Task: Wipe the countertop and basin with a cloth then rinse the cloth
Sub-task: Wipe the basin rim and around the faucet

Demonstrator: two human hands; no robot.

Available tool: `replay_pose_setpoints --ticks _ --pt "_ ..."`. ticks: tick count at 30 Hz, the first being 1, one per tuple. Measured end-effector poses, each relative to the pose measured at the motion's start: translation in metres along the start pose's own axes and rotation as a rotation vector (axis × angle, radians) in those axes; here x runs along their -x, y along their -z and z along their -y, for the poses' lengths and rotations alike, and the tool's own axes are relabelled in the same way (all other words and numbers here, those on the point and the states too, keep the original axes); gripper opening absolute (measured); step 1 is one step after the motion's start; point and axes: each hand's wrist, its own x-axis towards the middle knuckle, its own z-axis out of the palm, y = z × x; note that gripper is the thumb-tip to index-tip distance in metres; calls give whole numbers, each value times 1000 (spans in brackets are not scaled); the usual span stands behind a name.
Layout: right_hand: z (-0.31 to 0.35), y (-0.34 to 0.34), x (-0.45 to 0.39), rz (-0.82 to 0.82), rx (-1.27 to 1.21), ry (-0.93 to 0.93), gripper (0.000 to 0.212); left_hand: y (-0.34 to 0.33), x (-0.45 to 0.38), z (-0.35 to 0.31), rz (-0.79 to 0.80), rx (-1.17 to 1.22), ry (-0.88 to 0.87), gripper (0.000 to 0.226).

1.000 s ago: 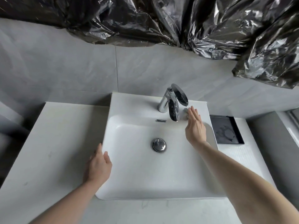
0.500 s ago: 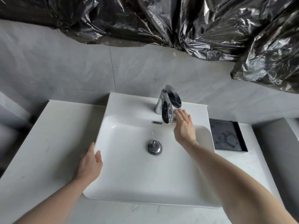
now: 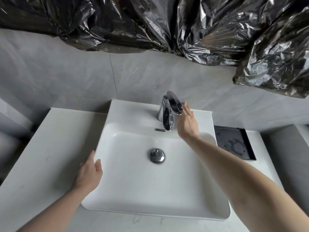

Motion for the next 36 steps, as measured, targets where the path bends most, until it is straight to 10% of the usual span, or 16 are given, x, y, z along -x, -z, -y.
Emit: replay_pose_setpoints --ticks 7,17,21,26,36 --pt "-27 -13 9 -45 55 182 27 -2 -2 1 -11 5 24 57" --pt "-119 61 28 -136 6 -380 53 -1 -2 2 -8 -5 19 57" --pt "-89 62 20 -209 -65 -123 55 -2 -1 1 -11 -8 12 57" --pt "-63 22 4 143 149 244 65 -3 -2 1 -24 -24 14 56" --pt "-111 50 101 70 157 194 52 -4 -4 3 -33 -46 -12 57"
